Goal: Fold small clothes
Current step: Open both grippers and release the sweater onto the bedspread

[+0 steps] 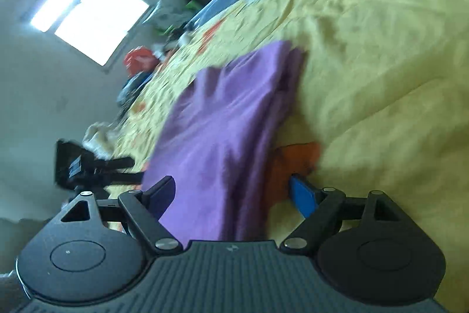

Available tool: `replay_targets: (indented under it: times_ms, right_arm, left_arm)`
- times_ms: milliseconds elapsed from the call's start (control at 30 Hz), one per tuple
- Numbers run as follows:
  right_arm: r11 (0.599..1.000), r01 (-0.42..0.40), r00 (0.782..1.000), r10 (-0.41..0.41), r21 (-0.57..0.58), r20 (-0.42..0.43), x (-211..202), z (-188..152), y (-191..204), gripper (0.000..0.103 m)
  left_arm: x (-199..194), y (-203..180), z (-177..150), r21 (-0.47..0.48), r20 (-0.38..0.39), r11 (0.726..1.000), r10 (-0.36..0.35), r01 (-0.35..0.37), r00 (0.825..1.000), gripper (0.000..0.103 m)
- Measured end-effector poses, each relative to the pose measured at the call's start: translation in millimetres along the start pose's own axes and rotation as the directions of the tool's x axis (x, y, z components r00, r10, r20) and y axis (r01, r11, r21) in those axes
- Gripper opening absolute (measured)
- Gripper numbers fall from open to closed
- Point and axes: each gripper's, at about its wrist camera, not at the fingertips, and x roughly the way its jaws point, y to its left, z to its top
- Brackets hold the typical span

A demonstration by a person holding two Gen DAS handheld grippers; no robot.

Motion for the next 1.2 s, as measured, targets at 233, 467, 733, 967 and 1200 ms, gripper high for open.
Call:
replay_targets:
  times_ms: [233, 467, 733, 967, 1200]
  right_arm:
    - [0.989, 0.138, 0.990, -0.139, -0.054, -0.027, 32.4, -1.1, 28.1, 0.025]
    - [0.970, 0.230, 0.973, -0.230, -0.084, 0.015, 42.5, -10.0, 77.5, 0.013]
    - [0.984, 0.151, 0.988, -0.148, -0.091, 0.035, 23.4, -51.8, 124.9, 0.012]
    - [0.987, 0.123, 0.992, -0.122, -0.100, 0.016, 17.8, -122.2, 130.8, 0.013]
    - [0.875, 0.410, 0.909, -0.368, -0.257, 0.197, -9.2, -162.8, 150.7, 0.054]
  left_arm:
    - [14.6, -12.9, 4.9, -0.010, -0.086, 0.990, 0.141, -0.142, 0.986, 0.035]
    - [0.8, -34.6, 6.8, 0.046, -0.106, 0.965, 0.261, -0.258, 0.960, 0.025]
    - [-51.7, -48.3, -19.4, 0.063, -0.100, 0.944, 0.329, -0.324, 0.939, 0.024]
    - [-82.6, -34.8, -104.6, 0.062, -0.131, 0.928, 0.371, -0.366, 0.919, 0.030]
    - [-114.9, -40.9, -149.7, 0.076, 0.098, 0.863, 0.493, -0.500, 0.865, 0.050]
